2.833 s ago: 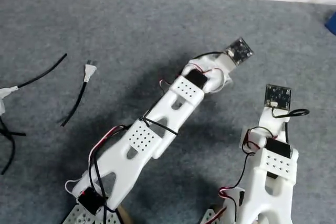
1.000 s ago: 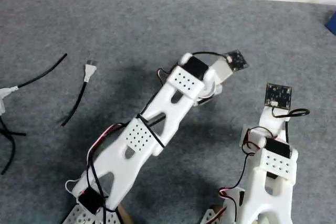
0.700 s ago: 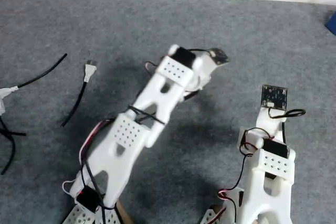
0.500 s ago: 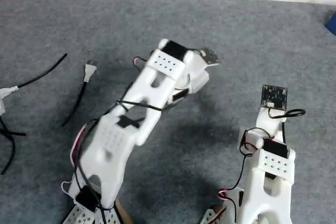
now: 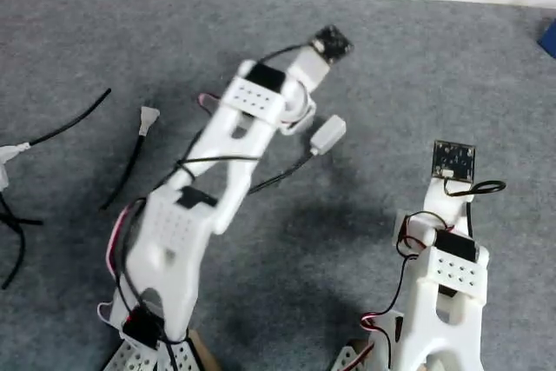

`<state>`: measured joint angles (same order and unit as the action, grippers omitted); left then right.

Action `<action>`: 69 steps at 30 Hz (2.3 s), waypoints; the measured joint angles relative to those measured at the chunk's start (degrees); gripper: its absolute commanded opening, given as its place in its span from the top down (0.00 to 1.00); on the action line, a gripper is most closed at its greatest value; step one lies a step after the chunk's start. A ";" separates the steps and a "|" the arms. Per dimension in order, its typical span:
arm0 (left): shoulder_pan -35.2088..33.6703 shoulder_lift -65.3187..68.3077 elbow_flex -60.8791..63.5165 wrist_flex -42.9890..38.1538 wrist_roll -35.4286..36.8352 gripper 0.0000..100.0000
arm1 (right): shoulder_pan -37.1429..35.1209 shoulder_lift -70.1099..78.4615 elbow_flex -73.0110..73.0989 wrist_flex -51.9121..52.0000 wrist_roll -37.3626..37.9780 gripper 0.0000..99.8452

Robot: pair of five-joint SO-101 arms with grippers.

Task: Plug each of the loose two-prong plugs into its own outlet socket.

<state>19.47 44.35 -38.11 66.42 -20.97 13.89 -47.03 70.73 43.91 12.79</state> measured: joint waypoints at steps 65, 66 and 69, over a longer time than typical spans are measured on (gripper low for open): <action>10.11 25.93 -36.92 25.49 -4.31 0.83 | -1.32 0.00 0.18 0.00 0.00 0.69; 10.11 25.93 -36.92 24.88 -4.31 0.86 | -1.32 0.00 0.18 0.00 0.00 0.69; 10.37 25.93 -36.84 23.30 -4.31 0.95 | -1.41 0.00 0.18 0.00 0.00 0.69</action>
<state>29.85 70.29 -74.95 89.71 -25.27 12.48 -47.03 70.90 43.91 12.79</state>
